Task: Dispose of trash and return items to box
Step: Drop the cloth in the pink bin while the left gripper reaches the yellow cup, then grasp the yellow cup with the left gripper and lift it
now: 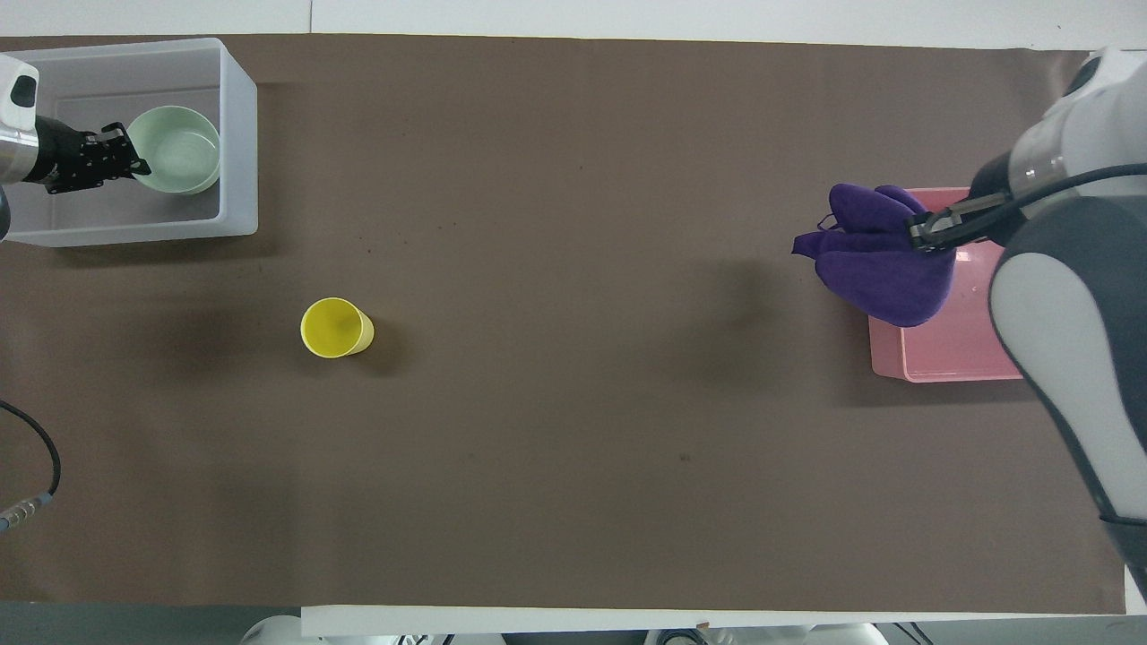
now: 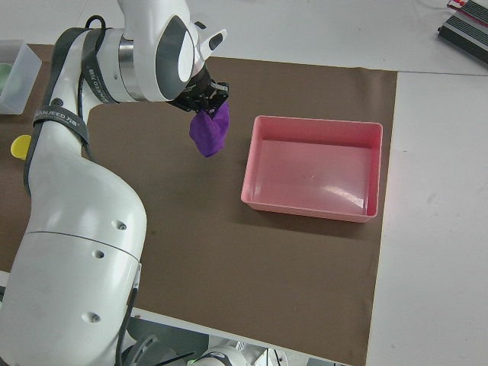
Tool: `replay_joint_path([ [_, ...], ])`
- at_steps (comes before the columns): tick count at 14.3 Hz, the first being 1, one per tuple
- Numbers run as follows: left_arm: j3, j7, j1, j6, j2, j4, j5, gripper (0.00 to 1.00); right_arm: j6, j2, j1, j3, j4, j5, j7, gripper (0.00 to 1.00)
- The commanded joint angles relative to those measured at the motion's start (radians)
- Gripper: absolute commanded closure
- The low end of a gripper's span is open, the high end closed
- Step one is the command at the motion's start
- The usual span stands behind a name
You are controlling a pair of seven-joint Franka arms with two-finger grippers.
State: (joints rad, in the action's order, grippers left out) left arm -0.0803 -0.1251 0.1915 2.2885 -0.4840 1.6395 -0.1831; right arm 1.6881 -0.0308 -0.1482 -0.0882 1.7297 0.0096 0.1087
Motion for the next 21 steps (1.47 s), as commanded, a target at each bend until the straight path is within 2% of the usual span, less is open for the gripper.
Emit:
replay_joint_path([
  [1, 0.008, -0.042, -0.018, -0.046, 0.082, -0.012, 0.022, 0.00, -0.045, -0.027, 0.051, 0.007, -0.013, -0.051, 0.066, 1.00],
  [3, 0.002, -0.088, -0.026, -0.125, 0.174, -0.004, 0.022, 0.00, -0.054, -0.032, 0.116, 0.005, -0.006, -0.069, 0.142, 1.00],
  [5, 0.005, -0.154, -0.099, -0.299, 0.269, 0.028, 0.024, 0.00, -0.042, -0.050, 0.177, 0.005, 0.036, -0.071, 0.184, 1.00],
  [7, 0.004, -0.282, -0.217, -0.386, 0.373, 0.165, 0.103, 0.00, 0.025, -0.075, 0.217, 0.005, 0.131, -0.071, 0.222, 1.00],
  [9, -0.001, -0.327, -0.289, -0.365, 0.473, 0.360, 0.122, 0.00, 0.096, -0.081, 0.261, 0.005, 0.214, -0.071, 0.253, 1.00],
  [12, -0.004, -0.337, -0.342, -0.209, 0.583, 0.610, 0.120, 0.00, 0.256, -0.063, 0.314, 0.005, 0.347, -0.071, 0.287, 1.00],
  [13, -0.004, -0.341, -0.371, -0.151, 0.603, 0.661, 0.120, 0.00, 0.301, -0.046, 0.326, 0.005, 0.376, -0.071, 0.287, 0.99],
  [15, -0.004, -0.356, -0.382, -0.106, 0.601, 0.694, 0.120, 0.01, 0.347, -0.026, 0.326, 0.005, 0.402, -0.071, 0.284, 0.96],
  [17, -0.004, -0.411, -0.385, -0.037, 0.584, 0.723, 0.120, 0.53, 0.355, -0.002, 0.328, 0.005, 0.403, -0.071, 0.282, 0.87],
  [18, -0.003, -0.424, -0.400, 0.006, 0.579, 0.746, 0.119, 0.88, 0.355, 0.000, 0.328, 0.005, 0.403, -0.071, 0.282, 0.78],
  [19, -0.003, -0.426, -0.403, 0.035, 0.576, 0.755, 0.120, 0.97, 0.354, 0.002, 0.328, 0.005, 0.401, -0.071, 0.281, 0.60],
  [20, -0.003, -0.424, -0.403, 0.039, 0.576, 0.755, 0.120, 1.00, 0.343, 0.003, 0.328, 0.005, 0.393, -0.071, 0.282, 0.34],
  [21, -0.003, -0.427, -0.403, 0.040, 0.576, 0.755, 0.120, 1.00, 0.334, 0.000, 0.325, 0.007, 0.384, -0.069, 0.281, 0.22],
])
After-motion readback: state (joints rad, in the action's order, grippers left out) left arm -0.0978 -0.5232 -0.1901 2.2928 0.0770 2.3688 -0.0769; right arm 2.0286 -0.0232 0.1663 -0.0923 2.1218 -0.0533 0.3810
